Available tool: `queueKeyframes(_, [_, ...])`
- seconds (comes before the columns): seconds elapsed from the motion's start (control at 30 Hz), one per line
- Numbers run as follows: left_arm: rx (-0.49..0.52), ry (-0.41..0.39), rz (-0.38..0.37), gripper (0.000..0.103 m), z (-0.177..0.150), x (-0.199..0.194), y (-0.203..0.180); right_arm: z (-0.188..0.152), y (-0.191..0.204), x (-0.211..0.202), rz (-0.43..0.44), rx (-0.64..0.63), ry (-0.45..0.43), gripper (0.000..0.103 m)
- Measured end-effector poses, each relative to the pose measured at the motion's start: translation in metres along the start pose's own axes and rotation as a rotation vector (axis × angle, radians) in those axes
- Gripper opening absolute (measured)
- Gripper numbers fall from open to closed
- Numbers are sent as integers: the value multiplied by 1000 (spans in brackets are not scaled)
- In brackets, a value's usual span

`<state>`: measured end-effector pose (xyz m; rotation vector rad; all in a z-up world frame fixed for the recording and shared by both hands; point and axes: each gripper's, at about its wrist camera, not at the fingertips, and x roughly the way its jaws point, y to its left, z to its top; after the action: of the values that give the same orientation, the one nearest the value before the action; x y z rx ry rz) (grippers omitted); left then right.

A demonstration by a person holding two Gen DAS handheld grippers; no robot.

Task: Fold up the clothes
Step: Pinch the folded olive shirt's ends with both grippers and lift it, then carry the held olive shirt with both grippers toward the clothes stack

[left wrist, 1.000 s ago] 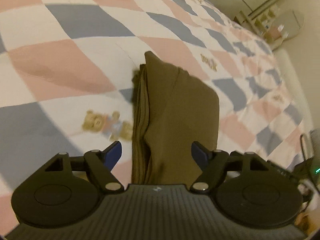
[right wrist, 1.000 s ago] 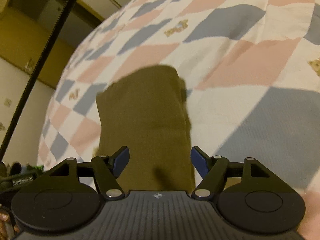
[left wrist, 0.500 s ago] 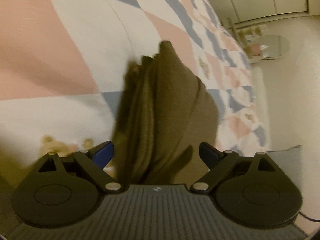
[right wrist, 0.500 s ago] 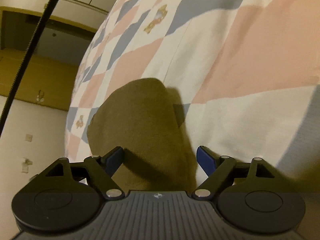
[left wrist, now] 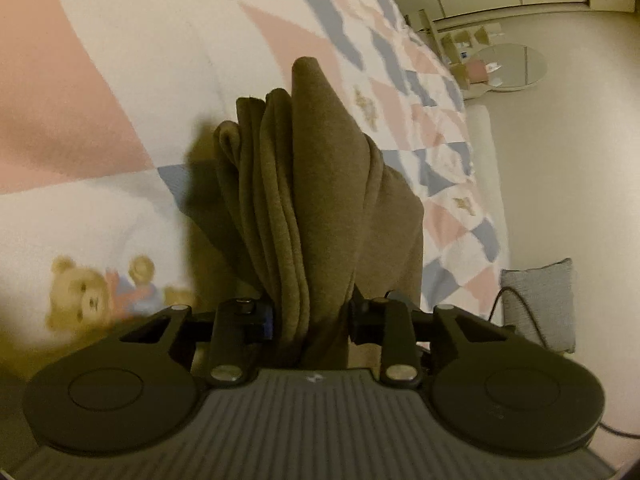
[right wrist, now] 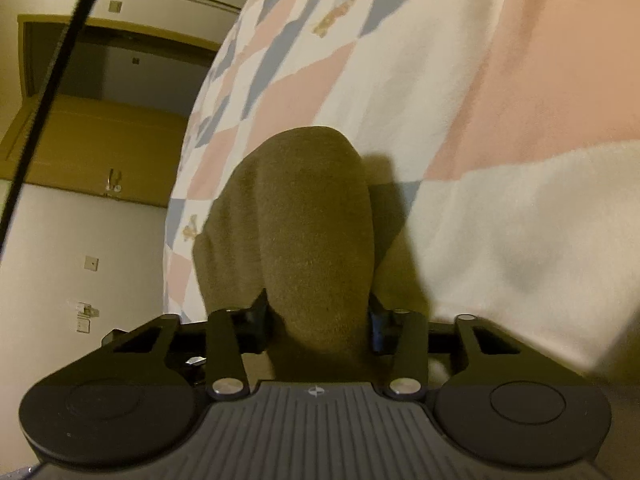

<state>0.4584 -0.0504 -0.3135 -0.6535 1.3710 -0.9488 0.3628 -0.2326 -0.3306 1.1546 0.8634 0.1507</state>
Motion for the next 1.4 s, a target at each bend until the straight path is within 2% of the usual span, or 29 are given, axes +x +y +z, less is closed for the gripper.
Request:
queueKeyframes(0.23, [46,1,4,26,-41,-79,-28,-52,41,-44,56,66,-49,41])
queueKeyframes(0.5, [12,-64,39,26,-118,-176,-9,-142,70,-54,88,154,-25,41])
queueKeyframes(0.67, [25,-130,23,26,-172,-244,-2,-195,90,-57,111,127,7,41])
queueKeyframes(0.8, [41,-169,9,26,-213,-307,-11,-245,114,-72,134,94,-1,41])
queueKeyframes(0.9, [44,-192,28,26,-234,-362,-27,-285,140,-89,152,88,-7,41])
queueKeyframes(1.03, [64,-284,32,26,-247,-456,-46,-333,191,-104,174,115,11,41])
queueKeyframes(1.13, [89,-376,41,26,-247,-529,-53,-353,243,-104,227,89,48,41])
queueKeyframes(1.3, [147,-521,70,26,-226,-649,-44,-374,341,-63,320,-14,90,41])
queueKeyframes(1.4, [170,-576,88,26,-197,-725,-26,-395,397,-22,378,-49,111,41])
